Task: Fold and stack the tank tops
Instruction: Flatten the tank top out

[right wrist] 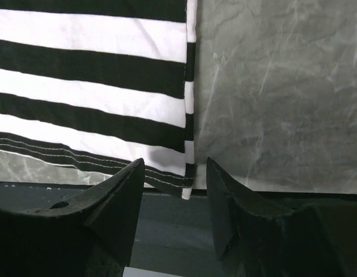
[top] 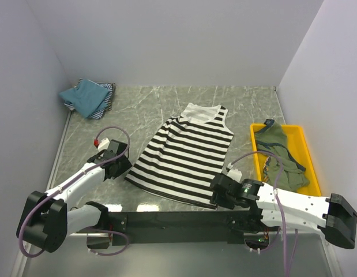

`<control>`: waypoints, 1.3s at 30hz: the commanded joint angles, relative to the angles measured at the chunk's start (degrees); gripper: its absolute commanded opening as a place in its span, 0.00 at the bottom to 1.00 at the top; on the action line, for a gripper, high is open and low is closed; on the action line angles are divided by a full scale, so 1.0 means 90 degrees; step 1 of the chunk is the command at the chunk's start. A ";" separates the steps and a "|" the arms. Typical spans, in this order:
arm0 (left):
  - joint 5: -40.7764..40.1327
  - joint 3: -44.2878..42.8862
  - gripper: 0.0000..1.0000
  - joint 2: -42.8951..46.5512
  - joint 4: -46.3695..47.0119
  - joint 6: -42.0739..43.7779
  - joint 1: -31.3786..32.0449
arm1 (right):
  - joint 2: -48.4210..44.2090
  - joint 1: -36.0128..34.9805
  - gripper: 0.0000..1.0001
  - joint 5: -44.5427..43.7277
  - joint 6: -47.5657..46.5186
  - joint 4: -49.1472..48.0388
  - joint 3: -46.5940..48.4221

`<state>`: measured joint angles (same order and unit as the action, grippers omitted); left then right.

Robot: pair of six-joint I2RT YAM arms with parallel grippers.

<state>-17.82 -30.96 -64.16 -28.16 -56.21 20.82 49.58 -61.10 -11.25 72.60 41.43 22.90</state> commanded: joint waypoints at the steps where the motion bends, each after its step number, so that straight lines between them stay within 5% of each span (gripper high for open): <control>1: 0.0086 0.0139 0.55 0.0039 0.0258 0.0015 -0.0028 | -0.0099 -0.0164 0.54 -0.0011 0.0430 0.0260 -0.0063; 15: 0.0340 0.0452 0.54 -0.0205 0.0424 -0.0132 -0.0028 | -0.0050 -0.0272 0.54 0.0673 0.0381 -0.0169 -0.0600; 20: 0.0750 0.0510 0.44 -0.0498 0.0678 0.0044 0.0001 | 0.0261 -0.0272 0.49 0.0800 0.0371 -0.0559 -0.0708; 24: 0.0759 0.0481 0.37 -0.0459 0.0620 0.0005 0.0060 | 0.0360 -0.0291 0.27 0.0781 0.0342 -0.0571 -0.0689; 31: 0.1033 0.0374 0.01 -0.0576 0.0775 0.0141 0.0060 | -0.0069 -0.0281 0.04 0.0371 0.0391 0.0132 -0.0357; 36: 0.1180 0.0140 0.03 -0.0508 0.0504 0.0317 0.0060 | -0.0372 -0.0281 0.01 -0.0010 0.0420 0.0660 0.0004; 38: 0.1034 -0.0056 0.18 -0.0450 0.0134 0.0395 0.0060 | -0.0392 -0.0272 0.01 -0.0020 0.0410 0.0728 0.0044; 39: 0.0956 -0.0104 0.36 -0.0401 0.0015 0.0405 0.0060 | -0.0402 -0.0272 0.01 -0.0030 0.0410 0.0767 0.0063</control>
<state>-9.23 -29.41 -68.25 -22.55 -54.04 21.10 46.72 -63.24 -8.05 76.18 43.27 21.02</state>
